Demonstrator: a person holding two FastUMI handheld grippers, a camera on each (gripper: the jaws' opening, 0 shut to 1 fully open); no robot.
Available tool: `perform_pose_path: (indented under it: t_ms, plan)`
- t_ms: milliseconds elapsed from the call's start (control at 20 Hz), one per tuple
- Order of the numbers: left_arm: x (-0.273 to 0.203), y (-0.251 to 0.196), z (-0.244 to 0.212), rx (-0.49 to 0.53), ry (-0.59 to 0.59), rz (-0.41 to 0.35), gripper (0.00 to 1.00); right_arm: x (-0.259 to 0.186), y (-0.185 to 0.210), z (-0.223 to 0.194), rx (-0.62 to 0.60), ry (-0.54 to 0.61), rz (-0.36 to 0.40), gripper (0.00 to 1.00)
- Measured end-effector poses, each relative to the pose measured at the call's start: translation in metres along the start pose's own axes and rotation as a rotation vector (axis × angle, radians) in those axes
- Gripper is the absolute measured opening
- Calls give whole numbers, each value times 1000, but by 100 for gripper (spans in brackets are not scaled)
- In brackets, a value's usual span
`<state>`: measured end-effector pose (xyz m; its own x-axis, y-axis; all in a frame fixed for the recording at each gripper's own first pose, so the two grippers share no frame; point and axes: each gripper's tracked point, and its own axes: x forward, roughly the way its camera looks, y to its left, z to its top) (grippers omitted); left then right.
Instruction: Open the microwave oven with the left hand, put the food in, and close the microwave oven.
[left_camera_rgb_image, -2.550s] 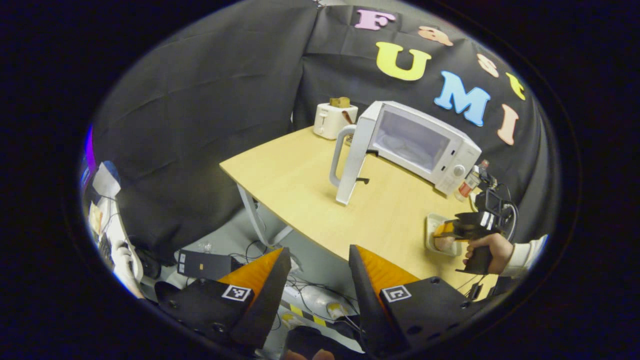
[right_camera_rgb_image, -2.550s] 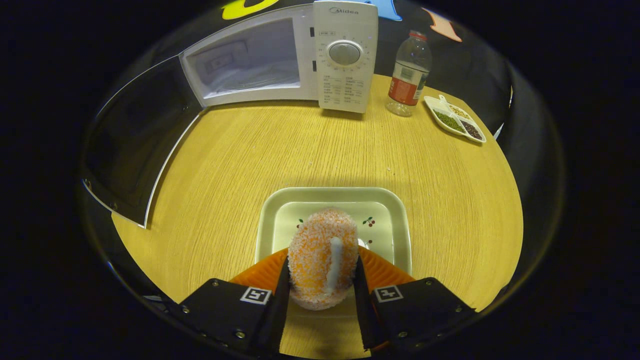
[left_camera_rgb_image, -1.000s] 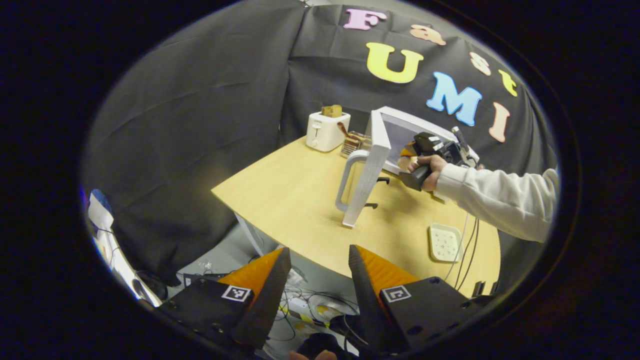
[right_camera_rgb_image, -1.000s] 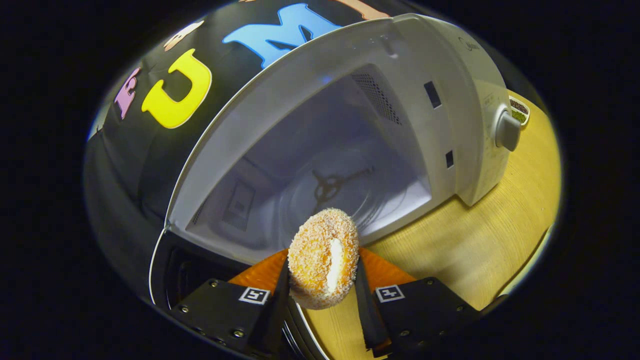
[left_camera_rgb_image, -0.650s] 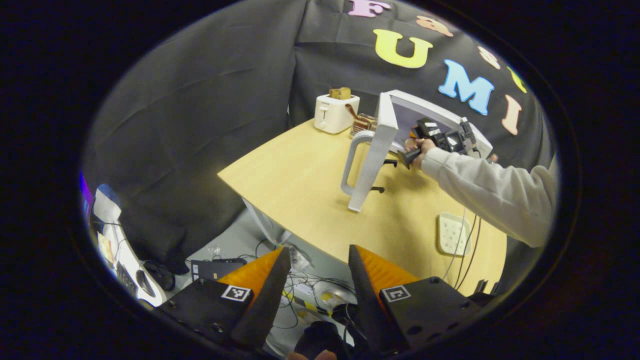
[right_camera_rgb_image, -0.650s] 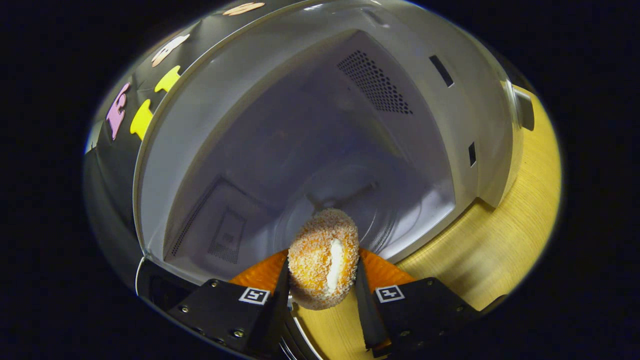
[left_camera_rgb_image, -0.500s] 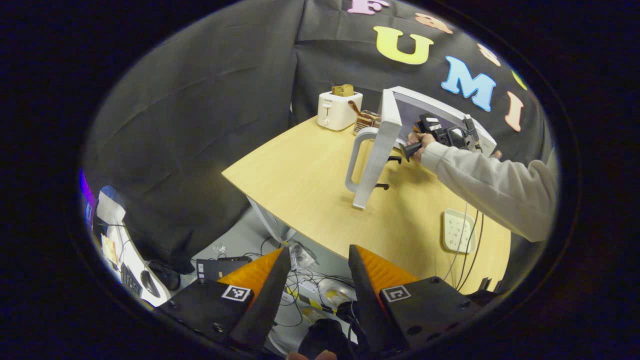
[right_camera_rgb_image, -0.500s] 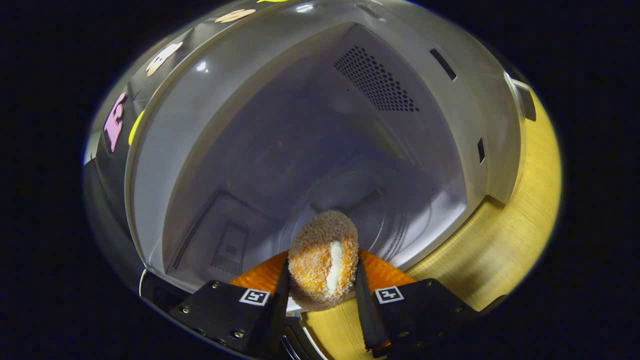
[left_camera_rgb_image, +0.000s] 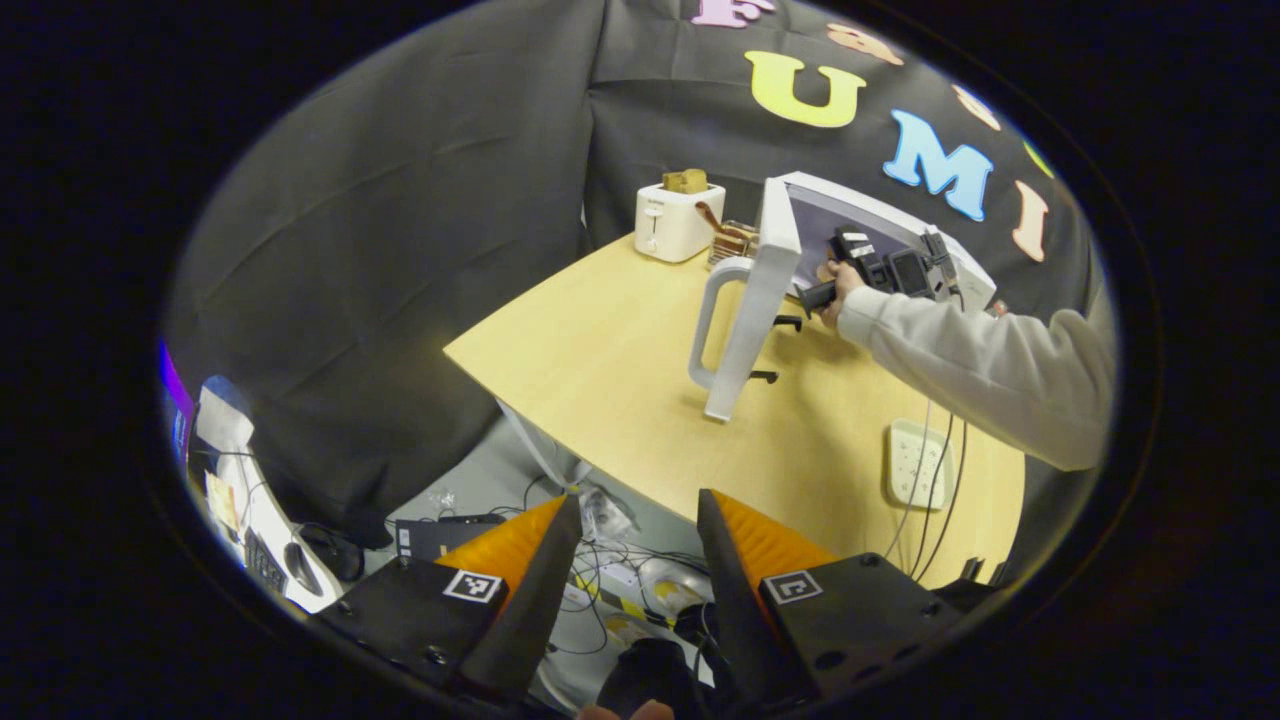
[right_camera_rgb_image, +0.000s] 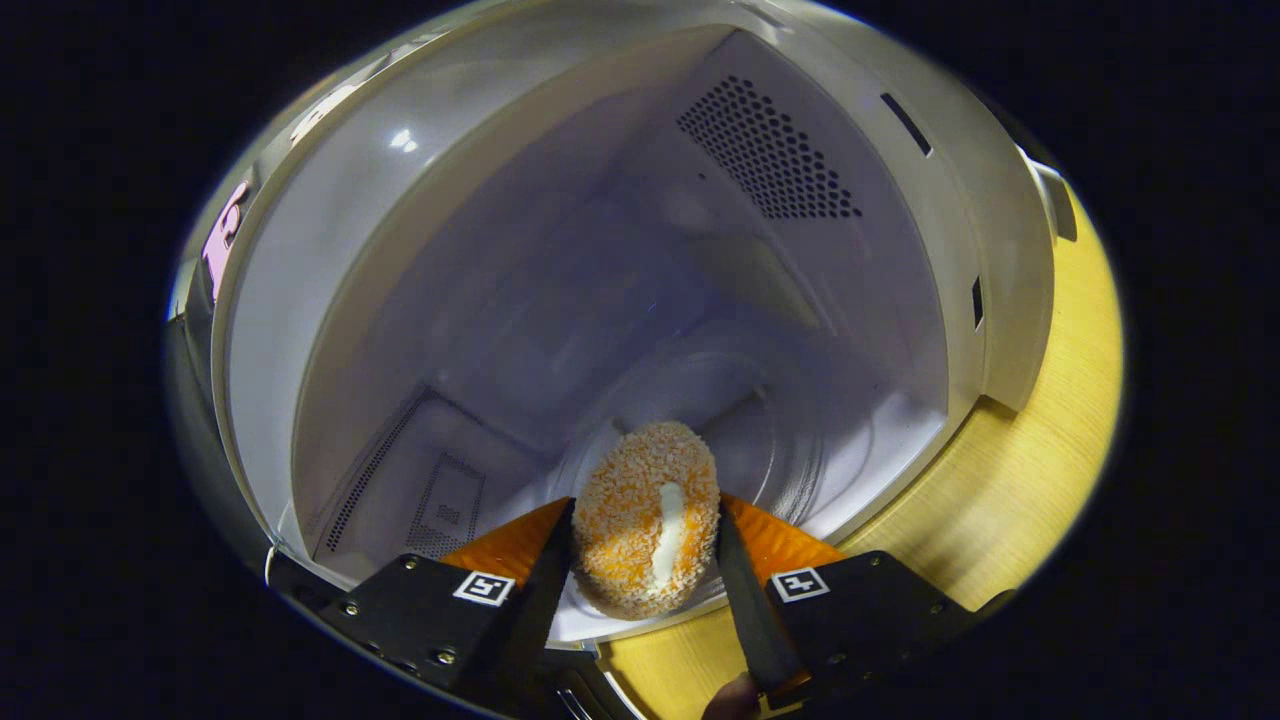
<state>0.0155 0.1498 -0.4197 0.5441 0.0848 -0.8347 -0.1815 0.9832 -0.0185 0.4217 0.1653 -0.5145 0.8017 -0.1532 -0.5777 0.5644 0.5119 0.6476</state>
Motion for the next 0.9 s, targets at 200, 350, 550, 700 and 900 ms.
perform_pose_path:
  t_ms: [200,350,550,700,900]
  plan:
    - [-7,7,-3,-4,-19,3,80,-10,6,-7,42,30,30,95]
    - [-15,15,-6,-21,-35,9,80,-21,6,-9,10,69,25,95]
    - [-24,24,-7,-46,-80,6,83,-53,0,-6,-88,99,42,98]
    - [-39,32,-5,-45,-141,-25,80,-81,0,5,-157,84,70,98]
    - [-62,51,-10,-33,-210,-61,75,-123,-2,11,-198,109,92,98]
